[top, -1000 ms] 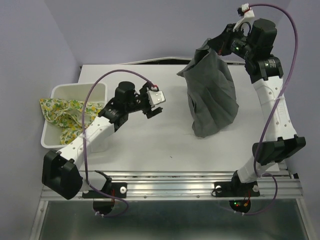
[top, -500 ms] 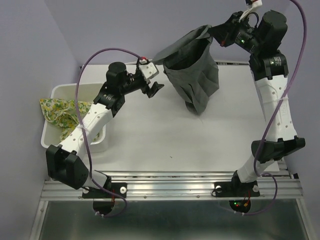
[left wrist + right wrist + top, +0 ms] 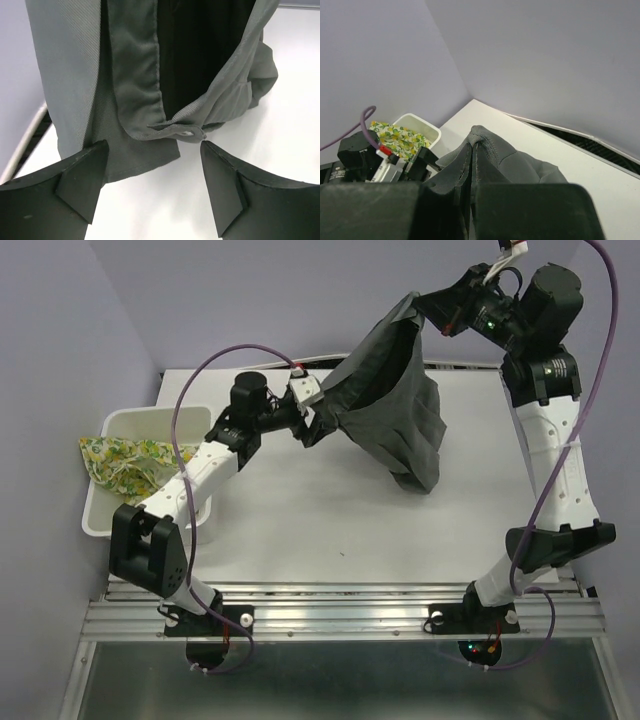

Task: Fold and stack the skirts
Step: Flatten the skirt out

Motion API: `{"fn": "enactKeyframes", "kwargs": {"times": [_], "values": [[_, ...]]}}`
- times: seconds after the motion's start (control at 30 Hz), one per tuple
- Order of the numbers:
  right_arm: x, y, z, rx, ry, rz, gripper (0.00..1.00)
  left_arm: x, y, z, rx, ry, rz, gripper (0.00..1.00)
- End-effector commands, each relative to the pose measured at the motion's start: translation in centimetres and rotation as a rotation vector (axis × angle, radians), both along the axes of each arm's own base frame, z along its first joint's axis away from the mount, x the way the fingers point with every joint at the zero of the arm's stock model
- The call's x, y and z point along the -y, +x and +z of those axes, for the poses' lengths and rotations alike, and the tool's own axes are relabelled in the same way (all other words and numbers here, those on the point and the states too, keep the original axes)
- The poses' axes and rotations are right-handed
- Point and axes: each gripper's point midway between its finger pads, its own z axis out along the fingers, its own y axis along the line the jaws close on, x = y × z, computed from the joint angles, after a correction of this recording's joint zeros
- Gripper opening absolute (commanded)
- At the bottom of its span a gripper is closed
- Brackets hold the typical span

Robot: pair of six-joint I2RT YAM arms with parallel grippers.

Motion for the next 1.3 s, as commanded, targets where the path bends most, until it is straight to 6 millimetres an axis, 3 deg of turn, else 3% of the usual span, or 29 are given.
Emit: {"fn": "enactKeyframes", "kwargs": {"times": [0.0, 0.07, 0.23, 0.33, 0.47, 0.63, 0.87, 1.27], "values": [[0.6, 0.2, 2.7, 0.086, 0.056, -0.031, 0.01, 2.6, -3.6, 0.3, -0.114, -0.106, -0.16, 0.84], [0.8, 0.7, 2.6, 0.075, 0.07, -0.052, 0.01, 3.8, -5.7, -0.9, -0.131, -0.091, -0.214, 0.83], [1.4, 1.6, 2.5, 0.053, 0.106, -0.101, 0.01, 5.6, -8.8, -1.6, -0.229, -0.109, -0.302, 0.81], [1.4, 1.6, 2.6, 0.05, 0.113, -0.104, 0.01, 6.0, -9.0, -1.2, -0.278, -0.158, -0.277, 0.81], [1.3, 0.9, 2.7, 0.057, 0.112, -0.09, 0.01, 6.1, -5.4, -0.2, -0.289, -0.225, -0.141, 0.83], [1.4, 0.4, 3.2, 0.076, 0.106, -0.092, 0.01, 3.4, -1.2, -0.7, -0.358, -0.284, 0.022, 0.89], [1.0, 0.2, 3.2, 0.059, 0.121, -0.061, 0.01, 2.2, 0.3, -1.1, -0.279, -0.245, 0.052, 0.96], [0.4, 0.3, 2.4, 0.021, 0.141, -0.021, 0.01, 3.5, 2.4, -0.4, -0.267, -0.296, 0.035, 0.95]]}}
